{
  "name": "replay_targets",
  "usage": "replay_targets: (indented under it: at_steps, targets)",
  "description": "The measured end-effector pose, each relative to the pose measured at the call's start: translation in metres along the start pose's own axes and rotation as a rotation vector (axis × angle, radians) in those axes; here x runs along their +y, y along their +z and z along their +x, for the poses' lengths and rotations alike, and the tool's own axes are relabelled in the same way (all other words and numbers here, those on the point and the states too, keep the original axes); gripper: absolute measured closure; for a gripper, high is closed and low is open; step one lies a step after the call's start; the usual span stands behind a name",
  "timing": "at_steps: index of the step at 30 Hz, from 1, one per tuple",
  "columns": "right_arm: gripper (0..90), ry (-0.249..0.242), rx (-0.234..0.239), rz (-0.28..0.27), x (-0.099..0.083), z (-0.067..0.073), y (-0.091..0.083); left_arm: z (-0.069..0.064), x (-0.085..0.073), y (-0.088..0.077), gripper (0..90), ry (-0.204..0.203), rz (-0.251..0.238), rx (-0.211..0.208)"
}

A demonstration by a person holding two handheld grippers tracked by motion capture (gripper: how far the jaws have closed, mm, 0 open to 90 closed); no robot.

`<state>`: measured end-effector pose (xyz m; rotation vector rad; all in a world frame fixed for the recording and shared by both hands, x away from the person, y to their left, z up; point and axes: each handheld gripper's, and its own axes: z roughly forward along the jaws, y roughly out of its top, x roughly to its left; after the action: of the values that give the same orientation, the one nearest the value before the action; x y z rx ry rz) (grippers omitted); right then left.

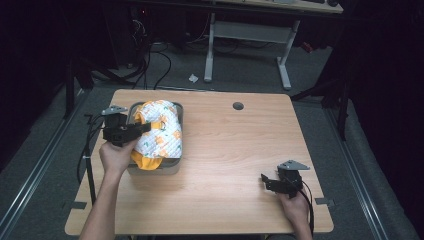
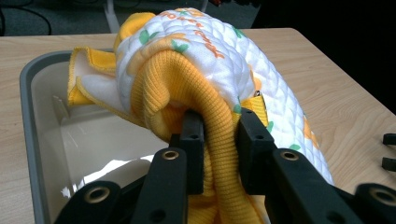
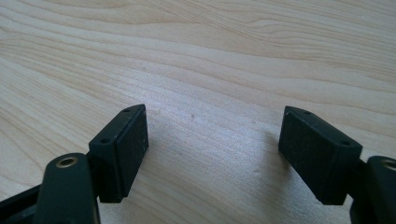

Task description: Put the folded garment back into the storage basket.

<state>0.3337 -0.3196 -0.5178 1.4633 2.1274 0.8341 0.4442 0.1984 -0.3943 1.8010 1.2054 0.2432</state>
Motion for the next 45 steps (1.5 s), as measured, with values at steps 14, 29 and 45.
replay_targets:
  at_steps: [14, 29, 45]
  targets:
    - [24.2, 0.0, 0.0, 0.0, 0.0, 0.0, 0.0, 0.017, -0.006, 0.012, 74.4, -0.029, 0.038, 0.028]
    - [24.2, 0.0, 0.0, 0.0, 0.0, 0.0, 0.0, 0.018, -0.011, 0.038, 73.8, 0.01, 0.09, 0.074]
    - [24.2, 0.0, 0.0, 0.0, 0.0, 0.0, 0.0, 0.019, -0.014, 0.061, 74.2, 0.051, 0.174, 0.123]
